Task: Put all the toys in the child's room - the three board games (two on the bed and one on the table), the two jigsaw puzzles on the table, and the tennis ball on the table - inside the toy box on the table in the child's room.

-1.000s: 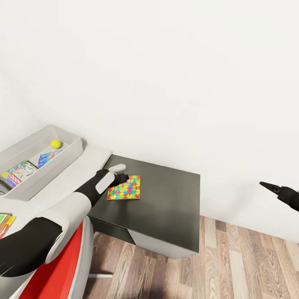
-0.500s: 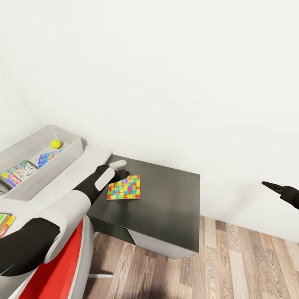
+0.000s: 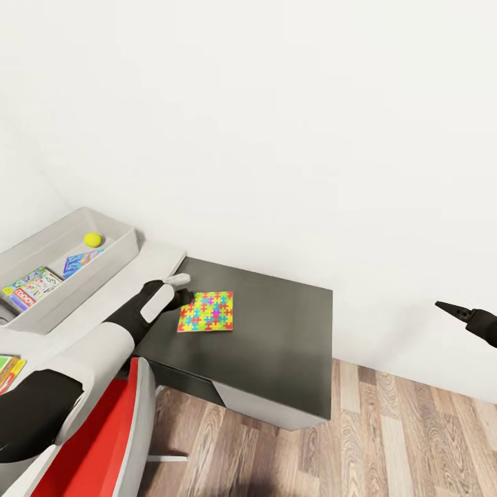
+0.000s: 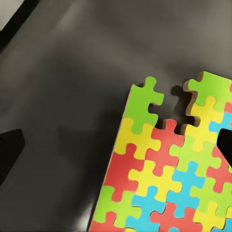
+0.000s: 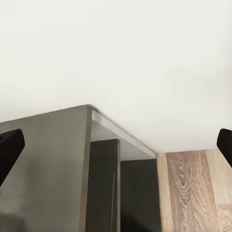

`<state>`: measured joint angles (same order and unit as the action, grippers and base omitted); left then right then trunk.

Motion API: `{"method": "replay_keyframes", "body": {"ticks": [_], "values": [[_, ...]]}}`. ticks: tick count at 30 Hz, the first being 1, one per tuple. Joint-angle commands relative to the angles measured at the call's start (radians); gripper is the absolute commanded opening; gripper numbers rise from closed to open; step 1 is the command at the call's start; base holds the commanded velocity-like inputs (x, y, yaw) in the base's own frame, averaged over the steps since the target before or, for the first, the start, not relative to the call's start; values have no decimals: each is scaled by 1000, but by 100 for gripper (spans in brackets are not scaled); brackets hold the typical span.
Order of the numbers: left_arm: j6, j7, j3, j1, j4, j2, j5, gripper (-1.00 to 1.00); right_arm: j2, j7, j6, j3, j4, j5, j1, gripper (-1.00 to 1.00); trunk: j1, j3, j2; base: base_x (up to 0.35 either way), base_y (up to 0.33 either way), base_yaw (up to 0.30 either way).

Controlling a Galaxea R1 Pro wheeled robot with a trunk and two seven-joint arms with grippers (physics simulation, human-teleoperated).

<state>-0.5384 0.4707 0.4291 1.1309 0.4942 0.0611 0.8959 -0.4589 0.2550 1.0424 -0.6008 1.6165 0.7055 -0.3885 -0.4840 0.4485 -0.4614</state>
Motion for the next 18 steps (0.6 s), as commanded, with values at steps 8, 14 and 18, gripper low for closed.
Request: {"method": "replay_keyframes", "body": {"ticks": [8,14,18], "values": [[-1,2,9,-1,-1,6,14,100,-1,10,5,-2,0,-9,-1,100,0,1,-2,0,0,-187],[1,0,10,-8,-8,6,14,100,-1,10,5,-2,0,-9,-1,100,0,1,-2,0,0,-254],[3,0,10,-15,-10,7,13,100,-1,33,5,-2,0,-9,-1,100,0,1,-2,0,0,-86]]}}
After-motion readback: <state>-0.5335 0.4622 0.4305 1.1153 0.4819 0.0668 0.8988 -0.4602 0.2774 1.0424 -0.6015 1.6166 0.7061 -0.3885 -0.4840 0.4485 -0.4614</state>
